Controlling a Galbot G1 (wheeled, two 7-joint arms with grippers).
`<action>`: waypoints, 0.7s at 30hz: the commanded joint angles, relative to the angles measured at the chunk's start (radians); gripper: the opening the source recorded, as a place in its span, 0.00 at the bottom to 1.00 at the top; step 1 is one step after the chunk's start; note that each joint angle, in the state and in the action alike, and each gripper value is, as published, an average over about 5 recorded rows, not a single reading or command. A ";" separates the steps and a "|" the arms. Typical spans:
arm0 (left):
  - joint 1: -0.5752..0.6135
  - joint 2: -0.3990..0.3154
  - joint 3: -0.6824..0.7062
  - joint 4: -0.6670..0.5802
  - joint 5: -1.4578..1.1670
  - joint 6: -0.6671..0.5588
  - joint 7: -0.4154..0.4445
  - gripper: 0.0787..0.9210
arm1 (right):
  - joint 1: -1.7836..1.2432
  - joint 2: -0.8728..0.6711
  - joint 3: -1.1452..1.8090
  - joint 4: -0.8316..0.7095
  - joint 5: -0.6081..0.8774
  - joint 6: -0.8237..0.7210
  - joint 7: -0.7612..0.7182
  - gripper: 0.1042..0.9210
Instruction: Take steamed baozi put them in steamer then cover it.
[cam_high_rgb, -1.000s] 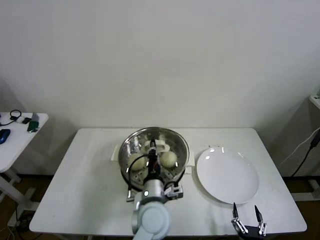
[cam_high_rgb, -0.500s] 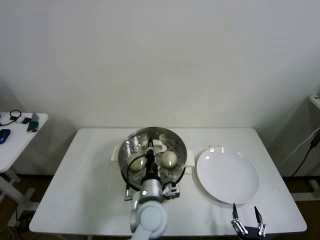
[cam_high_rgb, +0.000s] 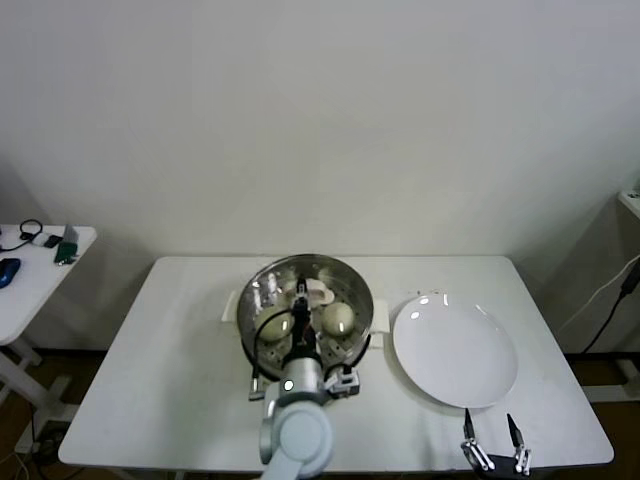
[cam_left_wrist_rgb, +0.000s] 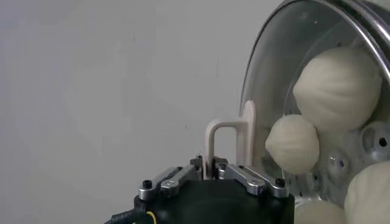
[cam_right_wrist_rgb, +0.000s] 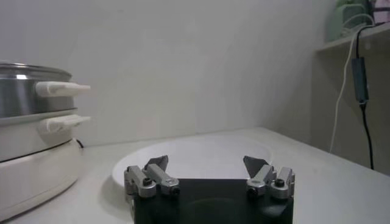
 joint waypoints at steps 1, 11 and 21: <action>0.000 0.000 -0.001 0.001 -0.007 -0.004 -0.002 0.20 | 0.001 -0.001 0.001 -0.001 0.001 -0.001 0.000 0.88; 0.002 0.044 0.010 -0.050 -0.072 -0.009 0.003 0.54 | 0.005 -0.001 0.003 -0.006 0.002 -0.004 -0.002 0.88; 0.061 0.233 0.005 -0.292 -0.370 0.015 0.012 0.85 | 0.004 0.000 -0.014 -0.003 0.020 -0.024 0.044 0.88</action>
